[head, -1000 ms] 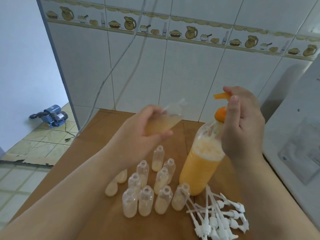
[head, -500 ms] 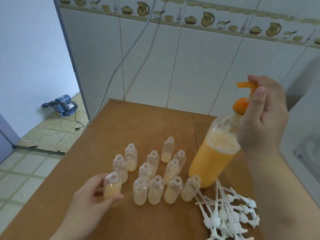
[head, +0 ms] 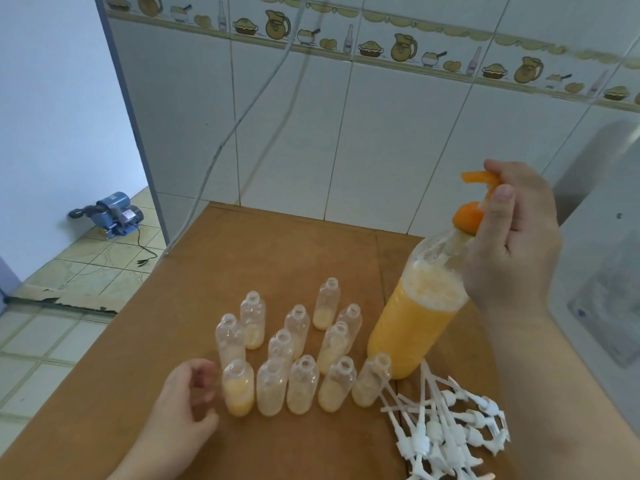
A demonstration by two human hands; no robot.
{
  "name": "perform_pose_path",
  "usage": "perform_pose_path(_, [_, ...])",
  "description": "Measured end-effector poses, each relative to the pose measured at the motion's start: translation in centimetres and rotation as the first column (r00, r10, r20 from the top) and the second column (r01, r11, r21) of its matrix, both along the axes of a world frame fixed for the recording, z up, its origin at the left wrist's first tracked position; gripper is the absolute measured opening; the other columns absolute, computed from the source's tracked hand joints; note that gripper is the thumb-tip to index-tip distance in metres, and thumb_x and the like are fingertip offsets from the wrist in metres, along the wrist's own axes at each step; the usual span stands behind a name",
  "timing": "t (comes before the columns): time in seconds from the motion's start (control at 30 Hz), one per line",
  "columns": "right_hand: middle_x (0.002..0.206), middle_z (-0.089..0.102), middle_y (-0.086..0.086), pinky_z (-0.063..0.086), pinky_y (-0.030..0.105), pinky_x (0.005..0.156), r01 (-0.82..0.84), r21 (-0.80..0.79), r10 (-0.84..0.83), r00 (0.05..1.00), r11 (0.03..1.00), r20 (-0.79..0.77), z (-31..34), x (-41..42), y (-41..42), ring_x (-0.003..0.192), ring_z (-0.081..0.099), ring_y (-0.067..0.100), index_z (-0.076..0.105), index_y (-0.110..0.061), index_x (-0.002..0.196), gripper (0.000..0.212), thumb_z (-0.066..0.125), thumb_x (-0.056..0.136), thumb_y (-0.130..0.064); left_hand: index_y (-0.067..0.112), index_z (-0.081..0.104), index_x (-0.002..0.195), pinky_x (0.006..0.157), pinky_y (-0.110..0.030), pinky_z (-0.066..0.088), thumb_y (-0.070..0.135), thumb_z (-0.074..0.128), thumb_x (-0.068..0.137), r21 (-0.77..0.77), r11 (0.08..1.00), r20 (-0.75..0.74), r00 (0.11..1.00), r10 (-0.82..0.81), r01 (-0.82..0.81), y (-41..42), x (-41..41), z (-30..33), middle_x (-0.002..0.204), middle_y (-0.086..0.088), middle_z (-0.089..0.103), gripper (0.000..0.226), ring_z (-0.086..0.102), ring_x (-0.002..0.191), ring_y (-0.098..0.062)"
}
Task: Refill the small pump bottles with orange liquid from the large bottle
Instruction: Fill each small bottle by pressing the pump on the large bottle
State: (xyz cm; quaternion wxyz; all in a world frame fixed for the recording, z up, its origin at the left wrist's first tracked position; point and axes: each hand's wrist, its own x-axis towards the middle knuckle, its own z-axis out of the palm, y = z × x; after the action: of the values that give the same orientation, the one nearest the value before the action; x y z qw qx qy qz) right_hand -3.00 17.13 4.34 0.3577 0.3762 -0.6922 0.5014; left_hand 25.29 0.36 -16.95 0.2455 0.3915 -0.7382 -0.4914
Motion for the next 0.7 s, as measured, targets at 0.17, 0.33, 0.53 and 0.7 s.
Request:
perform_pose_path(0.17, [0.115,0.052,-0.005,0.038,0.053,0.1,-0.011,0.027,0.011,1.0,1.0,-0.014,0.1,-0.1,0.0,0.114,0.05,0.015,0.058,-0.007,0.12,0.037,0.03,0.101,-0.021,0.036,0.054,0.104,0.08,-0.016,0.044,-0.004,0.066,0.08,0.002,1.0,-0.007,1.0,0.006,-0.006,-2.1,-0.4,1.5,0.11,0.001,0.056,0.048,0.056,0.095,-0.008])
perform_pose_path(0.33, [0.118,0.058,0.008,0.037,0.056,0.1,0.014,0.047,-0.013,1.0,0.999,-0.025,0.1,-0.2,0.0,0.115,0.051,0.022,0.057,-0.006,0.12,0.037,0.03,0.1,-0.021,0.03,0.057,0.107,0.071,-0.023,0.048,0.005,0.074,0.076,0.122,0.984,0.058,0.989,-0.139,0.131,-3.0,-3.0,3.7,0.107,0.008,0.062,0.042,0.063,0.093,-0.011])
perform_pose_path(0.53, [0.117,0.059,0.009,0.039,0.054,0.099,0.02,0.086,-0.014,0.998,0.996,-0.067,0.3,-0.4,-0.1,0.114,0.048,0.016,0.058,-0.003,0.119,0.037,0.032,0.099,-0.02,0.025,0.061,0.095,0.072,-0.02,0.042,0.012,0.072,0.081,-0.013,0.997,0.068,0.995,-0.069,0.07,-3.6,-3.0,3.9,0.093,0.008,0.068,0.022,0.063,0.096,-0.016])
perform_pose_path(0.7, [0.119,0.058,0.009,0.042,0.053,0.096,0.038,0.13,-0.028,0.997,0.991,-0.078,0.2,-0.1,0.1,0.114,0.05,0.02,0.056,-0.004,0.123,0.04,0.031,0.099,-0.024,0.039,0.057,0.1,0.077,-0.019,0.05,0.056,0.065,0.077,-0.203,0.976,-0.165,0.985,0.045,-0.079,-3.6,-2.3,9.2,0.099,0.013,0.065,0.029,0.063,0.094,-0.009])
